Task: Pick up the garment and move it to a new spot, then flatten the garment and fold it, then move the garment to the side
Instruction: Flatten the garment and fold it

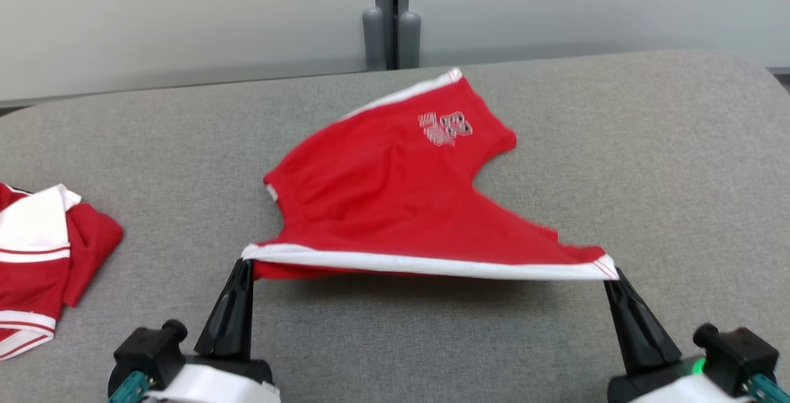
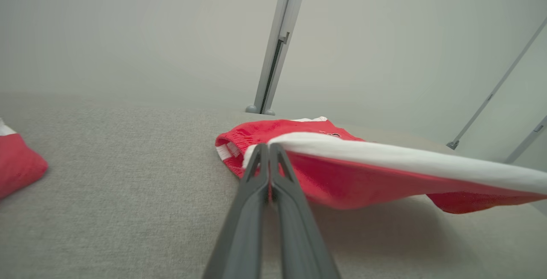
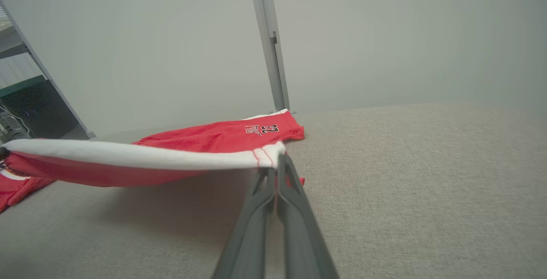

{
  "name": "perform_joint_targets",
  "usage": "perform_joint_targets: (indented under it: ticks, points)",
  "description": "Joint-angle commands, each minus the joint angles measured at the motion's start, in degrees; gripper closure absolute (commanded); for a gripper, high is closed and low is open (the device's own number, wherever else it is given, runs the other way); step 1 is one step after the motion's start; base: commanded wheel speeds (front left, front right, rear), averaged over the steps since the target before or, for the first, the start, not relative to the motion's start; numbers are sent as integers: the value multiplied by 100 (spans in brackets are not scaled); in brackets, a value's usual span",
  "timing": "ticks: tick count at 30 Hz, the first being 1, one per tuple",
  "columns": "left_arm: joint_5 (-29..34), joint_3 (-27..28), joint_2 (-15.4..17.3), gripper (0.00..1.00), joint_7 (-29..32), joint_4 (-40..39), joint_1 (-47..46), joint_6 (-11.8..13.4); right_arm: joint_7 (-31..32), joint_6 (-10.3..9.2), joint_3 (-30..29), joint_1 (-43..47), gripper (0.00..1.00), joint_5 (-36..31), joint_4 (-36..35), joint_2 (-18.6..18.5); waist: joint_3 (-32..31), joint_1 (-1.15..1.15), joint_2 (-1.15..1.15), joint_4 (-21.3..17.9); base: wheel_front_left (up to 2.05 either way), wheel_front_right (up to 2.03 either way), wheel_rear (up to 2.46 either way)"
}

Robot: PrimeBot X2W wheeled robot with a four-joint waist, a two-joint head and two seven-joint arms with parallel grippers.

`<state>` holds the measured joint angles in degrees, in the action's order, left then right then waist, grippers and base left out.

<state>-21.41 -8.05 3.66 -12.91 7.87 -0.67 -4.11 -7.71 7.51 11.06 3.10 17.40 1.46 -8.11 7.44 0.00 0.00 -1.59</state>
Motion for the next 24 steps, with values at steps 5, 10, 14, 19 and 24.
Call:
perform_joint_targets:
  ticks: [5,10,14,19,24]
  points:
    - [33,13,158,100,535,-1207,814,312,669,-4,-392,905,100,-264,-1146,71,-313,0,0,94,0,0,0]
    - [-20,-46,156,100,812,-1750,1057,430,948,-4,-587,1103,100,-284,-1600,119,-296,0,0,129,0,0,0]
    - [-120,-146,97,100,987,-1981,992,511,1061,-4,-640,952,100,-248,-1691,135,-123,0,0,191,0,0,0]
    - [-204,-167,63,100,975,-1881,624,490,956,-4,-678,379,100,-206,-1429,40,360,0,0,243,0,0,0]
    - [-316,-178,51,100,891,-1487,-112,326,825,-4,-620,-726,100,-169,-845,-197,1078,0,0,350,0,0,0]
